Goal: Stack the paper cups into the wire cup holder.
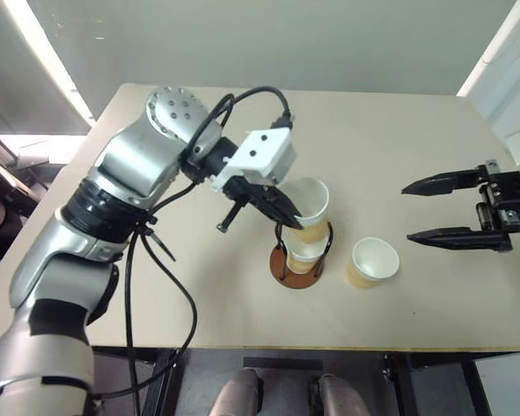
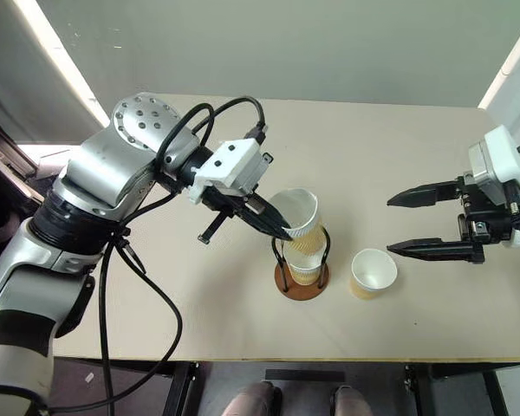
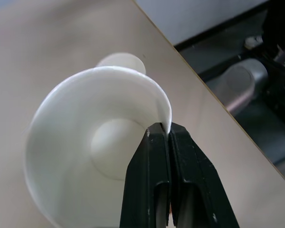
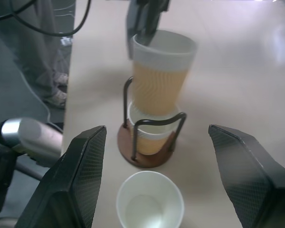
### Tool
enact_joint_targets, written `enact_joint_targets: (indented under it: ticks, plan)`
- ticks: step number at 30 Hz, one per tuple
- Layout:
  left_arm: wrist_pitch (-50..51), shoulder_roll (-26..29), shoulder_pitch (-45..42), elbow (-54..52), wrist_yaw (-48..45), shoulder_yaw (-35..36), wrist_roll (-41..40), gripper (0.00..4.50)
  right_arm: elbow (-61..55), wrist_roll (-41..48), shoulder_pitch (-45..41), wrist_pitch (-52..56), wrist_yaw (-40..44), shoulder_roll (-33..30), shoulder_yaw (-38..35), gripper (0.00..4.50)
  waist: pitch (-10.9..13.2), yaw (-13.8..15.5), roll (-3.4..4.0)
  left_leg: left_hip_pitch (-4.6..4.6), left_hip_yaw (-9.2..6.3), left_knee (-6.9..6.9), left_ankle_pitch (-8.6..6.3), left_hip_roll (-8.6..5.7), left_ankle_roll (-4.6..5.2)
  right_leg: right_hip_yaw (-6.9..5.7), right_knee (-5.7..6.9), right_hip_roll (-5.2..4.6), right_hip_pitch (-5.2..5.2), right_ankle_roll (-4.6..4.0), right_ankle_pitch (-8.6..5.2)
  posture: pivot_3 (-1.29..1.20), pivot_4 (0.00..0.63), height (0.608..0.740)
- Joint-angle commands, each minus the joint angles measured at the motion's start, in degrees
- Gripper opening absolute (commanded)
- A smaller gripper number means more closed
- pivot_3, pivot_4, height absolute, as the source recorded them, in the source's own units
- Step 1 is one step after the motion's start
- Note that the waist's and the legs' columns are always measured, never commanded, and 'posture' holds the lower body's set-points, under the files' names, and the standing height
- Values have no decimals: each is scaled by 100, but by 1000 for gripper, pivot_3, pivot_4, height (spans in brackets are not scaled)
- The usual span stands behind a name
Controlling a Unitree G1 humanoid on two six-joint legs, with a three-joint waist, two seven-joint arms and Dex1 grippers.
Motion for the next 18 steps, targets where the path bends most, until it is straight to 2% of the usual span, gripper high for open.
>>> enact_joint_targets:
  ticks: [1, 10, 18]
  plan:
    - [-187, -45, -109, 2, -199, -15, -52, 25, -46, 59, -61, -42, -60, -148, -333, 3557, 0, 0, 0, 0, 0, 1, 0, 0, 0, 0, 0, 0, 1, 0, 0, 0, 150, 740]
    - [-281, -90, -27, 44, -199, -172, 58, 25, -1, 71, -87, -54, -108, -199, -354, 3557, 0, -2, 0, 0, 1, 0, 0, 0, 1, 0, 0, 0, 0, 0, 0, 0, 150, 740]
    - [-673, -397, 81, 350, -167, -199, 695, 25, -47, 116, -70, -51, -187, -162, -333, 3557, 0, 0, 0, -1, 1, 1, 0, 0, 2, 0, 0, 0, 0, 1, 1, 0, 150, 740]
